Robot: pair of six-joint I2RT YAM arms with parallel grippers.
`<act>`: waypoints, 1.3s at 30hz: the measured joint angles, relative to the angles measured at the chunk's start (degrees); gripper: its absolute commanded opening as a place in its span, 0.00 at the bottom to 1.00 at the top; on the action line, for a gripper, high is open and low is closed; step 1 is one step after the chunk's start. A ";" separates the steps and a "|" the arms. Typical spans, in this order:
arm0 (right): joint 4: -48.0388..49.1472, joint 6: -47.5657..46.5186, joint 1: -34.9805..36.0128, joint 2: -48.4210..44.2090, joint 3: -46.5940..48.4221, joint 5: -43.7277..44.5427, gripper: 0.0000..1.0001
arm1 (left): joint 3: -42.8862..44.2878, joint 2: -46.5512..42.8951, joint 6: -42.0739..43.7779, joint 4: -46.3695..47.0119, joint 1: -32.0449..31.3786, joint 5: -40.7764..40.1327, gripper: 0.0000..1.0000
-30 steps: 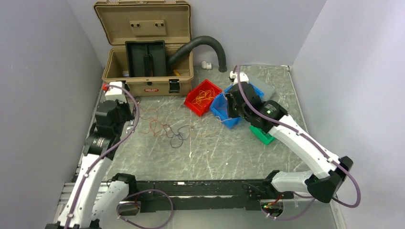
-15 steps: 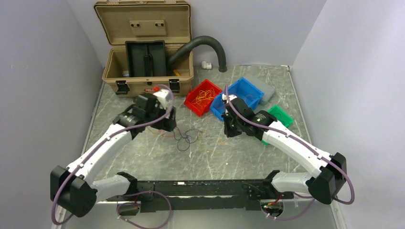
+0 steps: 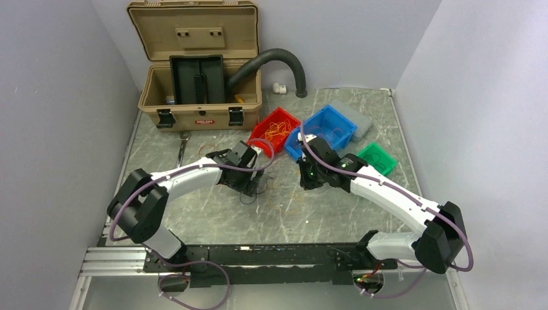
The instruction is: Untangle the cables
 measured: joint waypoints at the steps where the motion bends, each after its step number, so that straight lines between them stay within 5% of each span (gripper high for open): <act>1: 0.22 0.13 0.00 -0.02 -0.04 0.02 0.03 | 0.00 0.92 -0.57 0.85 -0.11 -0.26 0.83; 8: 0.72 0.35 0.00 -1.14 -0.50 0.04 0.03 | -0.96 3.48 -3.80 9.11 -0.17 -1.60 0.70; 12: 0.72 0.70 0.00 -1.81 -0.87 0.07 0.02 | -2.78 4.94 -7.26 13.11 -0.17 -3.74 0.39; 15: 0.72 1.27 0.00 -1.86 -1.29 0.26 0.00 | -3.06 6.05 -9.84 14.56 -0.17 -6.62 0.01; 22: -5.07 7.69 -6.01 -2.56 -1.40 11.02 0.00 | -4.04 5.46 -13.90 14.75 1.55 -12.74 0.00; 28: -10.88 13.16 -18.67 -11.89 -1.40 21.18 0.00 | -11.93 -4.52 -14.78 14.56 15.87 -10.86 0.00; 39: -9.33 10.97 -19.17 -17.31 -3.43 13.64 0.00 | -14.53 -15.82 -15.93 14.10 24.48 -7.98 0.00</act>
